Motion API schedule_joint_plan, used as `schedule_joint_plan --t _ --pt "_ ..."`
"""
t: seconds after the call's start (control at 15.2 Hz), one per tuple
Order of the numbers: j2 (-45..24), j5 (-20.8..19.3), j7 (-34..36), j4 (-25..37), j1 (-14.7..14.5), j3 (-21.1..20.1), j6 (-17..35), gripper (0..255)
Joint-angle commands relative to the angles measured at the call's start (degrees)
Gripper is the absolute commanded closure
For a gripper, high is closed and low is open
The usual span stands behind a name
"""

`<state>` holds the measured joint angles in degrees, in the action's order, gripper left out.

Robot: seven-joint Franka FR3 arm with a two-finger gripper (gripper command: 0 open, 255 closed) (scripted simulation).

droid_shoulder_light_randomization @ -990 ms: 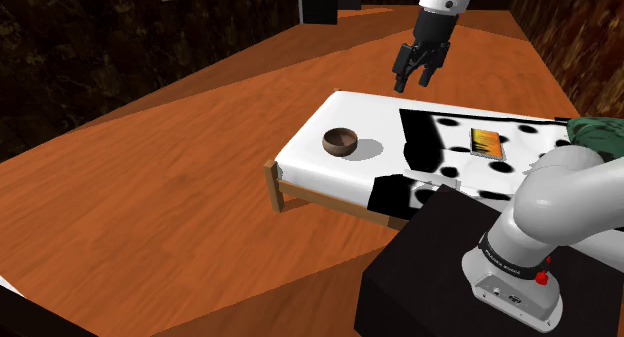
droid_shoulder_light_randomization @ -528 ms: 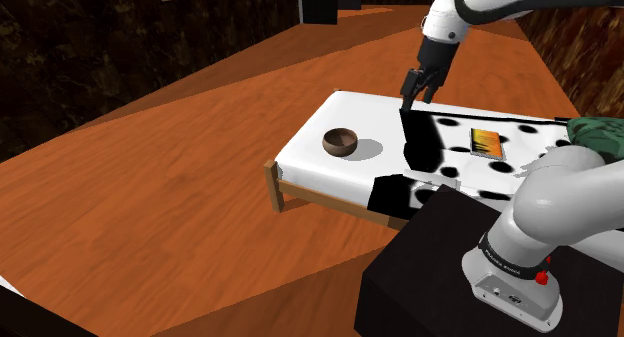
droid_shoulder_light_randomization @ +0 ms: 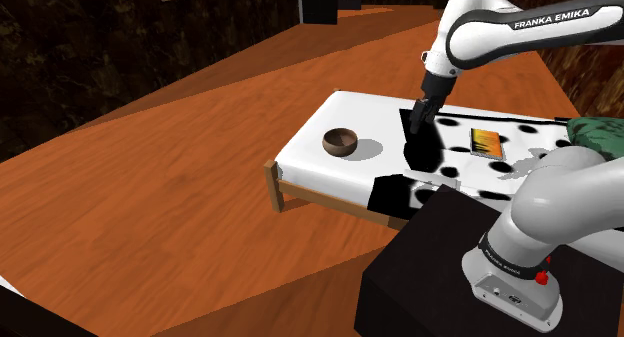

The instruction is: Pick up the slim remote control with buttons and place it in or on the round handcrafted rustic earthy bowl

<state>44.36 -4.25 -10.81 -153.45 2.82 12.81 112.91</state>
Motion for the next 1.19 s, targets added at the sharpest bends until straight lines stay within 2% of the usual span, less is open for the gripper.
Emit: schedule_joint_plan --t 0.0,0.33,0.73,0.92,1.12 --pt "-0.9 -1.8 -3.1 -2.7 0.7 2.1 3.4 0" --pt "-6.9 -5.8 -10.4 -6.4 2.2 7.6 12.5 0" --pt "-18.8 -8.8 -20.0 -7.7 2.4 15.1 25.1 0" --pt "-26.3 -8.1 -25.8 -7.0 1.1 19.4 31.8 0" --pt "-34.9 -3.8 -33.6 -5.5 -1.6 23.9 38.3 0"
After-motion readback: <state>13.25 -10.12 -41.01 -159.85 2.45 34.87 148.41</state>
